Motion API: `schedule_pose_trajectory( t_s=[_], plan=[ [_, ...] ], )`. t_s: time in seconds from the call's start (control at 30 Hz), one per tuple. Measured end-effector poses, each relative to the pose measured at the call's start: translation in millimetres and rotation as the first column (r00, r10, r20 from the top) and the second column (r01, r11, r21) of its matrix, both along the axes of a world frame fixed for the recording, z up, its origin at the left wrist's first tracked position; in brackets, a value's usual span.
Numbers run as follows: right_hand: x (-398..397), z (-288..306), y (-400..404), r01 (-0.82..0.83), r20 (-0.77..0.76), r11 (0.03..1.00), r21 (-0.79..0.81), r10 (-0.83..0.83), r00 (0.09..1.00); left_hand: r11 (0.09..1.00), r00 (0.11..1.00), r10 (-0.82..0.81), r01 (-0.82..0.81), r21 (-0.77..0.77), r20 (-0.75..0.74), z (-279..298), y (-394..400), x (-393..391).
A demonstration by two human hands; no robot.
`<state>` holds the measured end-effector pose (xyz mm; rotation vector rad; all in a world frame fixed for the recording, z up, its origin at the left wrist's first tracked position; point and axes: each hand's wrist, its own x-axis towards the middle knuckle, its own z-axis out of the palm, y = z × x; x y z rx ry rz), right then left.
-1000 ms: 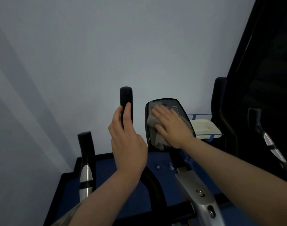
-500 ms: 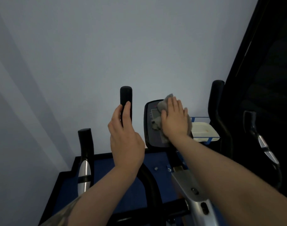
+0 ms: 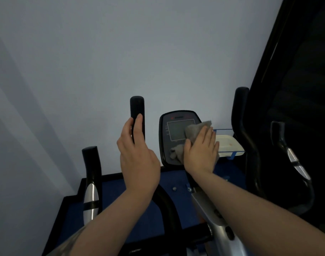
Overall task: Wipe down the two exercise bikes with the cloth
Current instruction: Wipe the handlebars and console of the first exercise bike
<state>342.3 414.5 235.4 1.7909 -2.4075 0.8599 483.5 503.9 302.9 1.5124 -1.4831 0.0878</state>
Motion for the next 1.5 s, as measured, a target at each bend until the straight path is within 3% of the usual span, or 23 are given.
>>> schedule_pose_trajectory(
  t_s=[0.13, 0.27, 0.47, 0.57, 0.63, 0.7, 0.77, 0.8, 0.83, 0.9, 0.93, 1.0, 1.03, 1.07, 1.1, 1.17, 1.2, 1.23, 1.27, 1.33, 1.37, 1.4, 1.5],
  plan=[
    [2, 26, -23, 0.170, 0.235, 0.984, 0.046, -0.176, 0.956, 1.000, 1.000, -0.002, 0.002, 0.006, -0.003, 0, 0, 0],
    [-8, 17, -14, 0.088, 0.157, 0.994, -0.064, -0.077, 0.985, 1.000, 1.000, -0.001, 0.002, 0.007, -0.003, 0, 1, 0],
    [-16, 46, -66, 0.045, 0.334, 0.999, 0.016, -0.048, 0.941, 1.000, 1.000, 0.002, -0.002, 0.010, -0.003, 0, -1, 0],
    [12, 53, -77, 0.023, 0.125, 0.995, -0.102, -0.010, 0.992, 1.000, 1.000, 0.004, -0.004, 0.018, 0.004, 1, -1, -1],
    [8, 44, -72, -0.240, -0.103, 0.941, -0.241, 0.221, 0.970, 1.000, 1.000, 0.004, -0.004, 0.011, 0.012, 1, -1, 0],
    [-19, 44, -78, -0.482, -0.153, 0.848, -0.220, 0.457, 0.876, 1.000, 1.000, 0.005, -0.005, 0.020, 0.005, 0, -1, 0],
    [-30, 54, -87, -0.440, -0.019, 0.878, -0.188, 0.445, 0.895, 1.000, 1.000, 0.005, -0.005, 0.019, 0.005, 1, 0, -1],
    [-26, 58, -91, -0.369, -0.020, 0.913, -0.175, 0.372, 0.928, 1.000, 1.000, 0.007, -0.008, 0.019, 0.003, 2, 0, -1],
    [-13, 59, -93, -0.324, -0.122, 0.935, -0.141, 0.308, 0.943, 1.000, 1.000, 0.012, -0.012, 0.024, -0.002, 2, 0, -1],
    [18, 58, -90, -0.450, -0.393, 0.889, -0.088, 0.384, 0.836, 1.000, 1.000, 0.014, -0.014, 0.024, -0.002, 2, -1, -1],
    [26, 57, -87, -0.601, -0.447, 0.796, -0.073, 0.513, 0.733, 1.000, 1.000, 0.013, -0.013, 0.020, 0.001, 1, -1, 0],
    [18, 60, -85, -0.822, -0.439, 0.565, -0.065, 0.723, 0.533, 1.000, 1.000, 0.019, -0.019, 0.013, 0.010, 0, -2, 0],
    [9, 62, -89, -0.857, -0.403, 0.510, -0.070, 0.771, 0.492, 1.000, 1.000, 0.025, -0.025, 0.013, 0.014, 0, -3, 0],
    [2, 64, -93, -0.830, -0.362, 0.553, -0.077, 0.760, 0.539, 1.000, 1.000, 0.027, -0.027, 0.014, 0.016, 1, -3, -1],
    [0, 67, -99, -0.732, -0.304, 0.674, -0.100, 0.680, 0.667, 1.000, 1.000, 0.026, -0.027, 0.014, 0.016, 1, -3, -1],
    [9, 71, -102, -0.366, -0.212, 0.920, -0.141, 0.333, 0.919, 1.000, 0.999, 0.029, -0.029, 0.010, 0.014, 1, -2, -1],
    [19, 71, -98, -0.301, -0.230, 0.939, -0.163, 0.261, 0.938, 1.000, 1.000, 0.030, -0.030, 0.010, 0.010, 1, -2, -1],
    [27, 68, -94, -0.392, -0.288, 0.898, -0.201, 0.328, 0.900, 1.000, 1.000, 0.028, -0.028, 0.009, 0.004, 1, -2, -1],
    [31, 63, -89, -0.566, -0.365, 0.798, -0.204, 0.475, 0.801, 1.000, 1.000, 0.023, -0.023, 0.006, -0.003, 0, -2, 0],
    [18, 58, -84, -0.860, -0.482, 0.509, -0.033, 0.746, 0.460, 1.000, 1.000, 0.012, -0.013, -0.011, -0.026, -1, -2, 0],
    [9, 64, -89, -0.903, -0.487, 0.426, 0.058, 0.801, 0.347, 1.000, 0.999, 0.011, -0.011, -0.016, -0.045, -1, -3, 0],
    [5, 70, -95, -0.900, -0.470, 0.427, 0.084, 0.814, 0.342, 1.000, 0.997, 0.012, -0.013, -0.013, -0.070, -1, -3, 0],
    [18, 65, -90, -0.721, -0.330, 0.688, -0.088, 0.663, 0.672, 1.000, 0.988, 0.018, -0.016, 0.015, -0.153, -3, -4, 2]
  ],
)
